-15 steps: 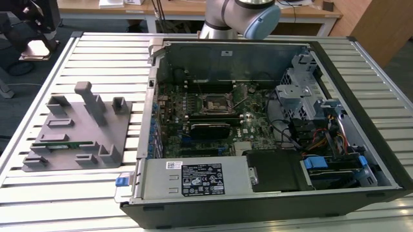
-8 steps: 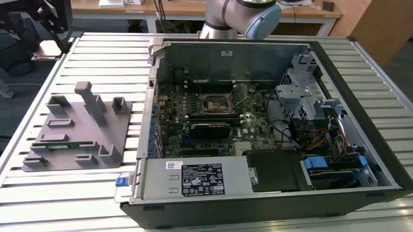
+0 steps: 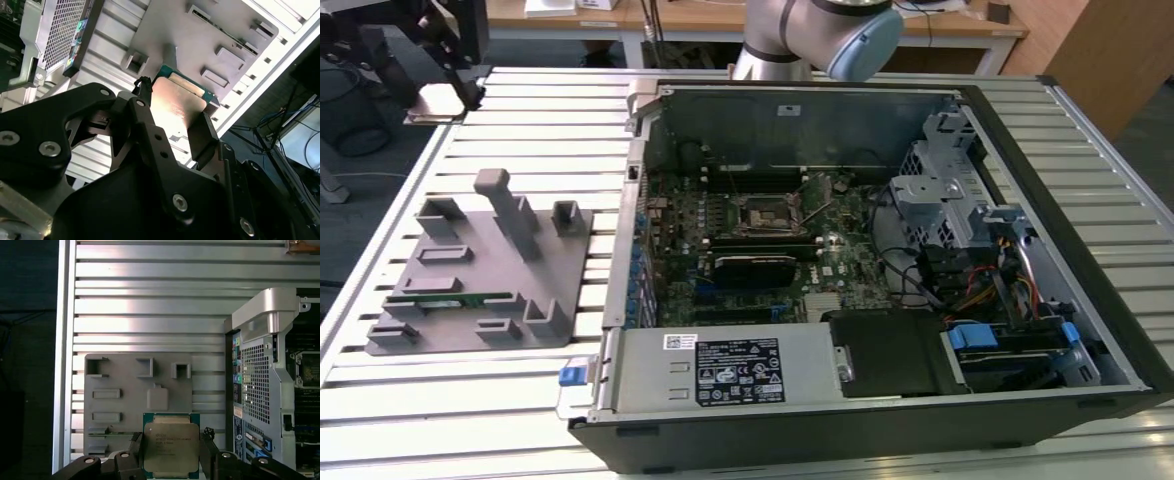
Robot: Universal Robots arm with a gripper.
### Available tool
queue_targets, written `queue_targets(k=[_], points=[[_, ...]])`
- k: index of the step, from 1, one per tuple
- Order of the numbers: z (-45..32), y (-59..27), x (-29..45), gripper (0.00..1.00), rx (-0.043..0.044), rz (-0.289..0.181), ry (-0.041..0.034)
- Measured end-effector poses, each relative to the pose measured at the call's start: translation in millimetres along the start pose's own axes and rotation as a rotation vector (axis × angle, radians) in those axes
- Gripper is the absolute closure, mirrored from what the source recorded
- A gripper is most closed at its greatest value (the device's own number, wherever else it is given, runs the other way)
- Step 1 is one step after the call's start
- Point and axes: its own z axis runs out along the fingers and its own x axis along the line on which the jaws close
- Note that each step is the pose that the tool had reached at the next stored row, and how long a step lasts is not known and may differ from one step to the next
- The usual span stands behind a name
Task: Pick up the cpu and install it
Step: 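Pick up the cpu and move it towards the insertion slot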
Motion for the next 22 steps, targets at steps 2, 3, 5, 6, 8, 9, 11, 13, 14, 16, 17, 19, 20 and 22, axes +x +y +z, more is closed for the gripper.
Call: queue_targets(k=[2,3,5,6,8,9,11,13,14,16,17,19,20,22], points=[[0.0,0.0,-3.5,0.47,0.0000,0.000,0.0000],[0.1,0.0,-5.4,0.47,0.0000,0.000,0.0000],[0.1,0.1,-9.5,0.47,0.0000,0.000,-0.0001],[0.1,0.2,-11.7,0.47,0.0000,0.000,0.0000],[0.2,0.2,-16.1,0.47,0.0000,0.000,0.0000],[0.2,0.2,-18.7,0.47,0.0000,0.000,0.0000],[0.3,0.4,-24.9,0.47,-0.0001,0.000,0.0000],[0.4,0.4,-31.7,0.47,0.0000,0.000,0.0000],[0.4,0.5,-34.8,0.47,0.0000,0.000,0.0000],[0.5,0.6,-42.2,0.47,0.0000,0.000,0.0000],[0.6,0.7,-46.3,0.47,0.0000,0.000,0.0000],[0.6,0.8,-53.9,0.47,0.0000,0.000,-0.0001],[0.6,0.8,-57.6,0.47,0.0000,0.000,0.0001],[0.7,0.9,-64.5,0.47,0.0000,0.000,0.0001]])
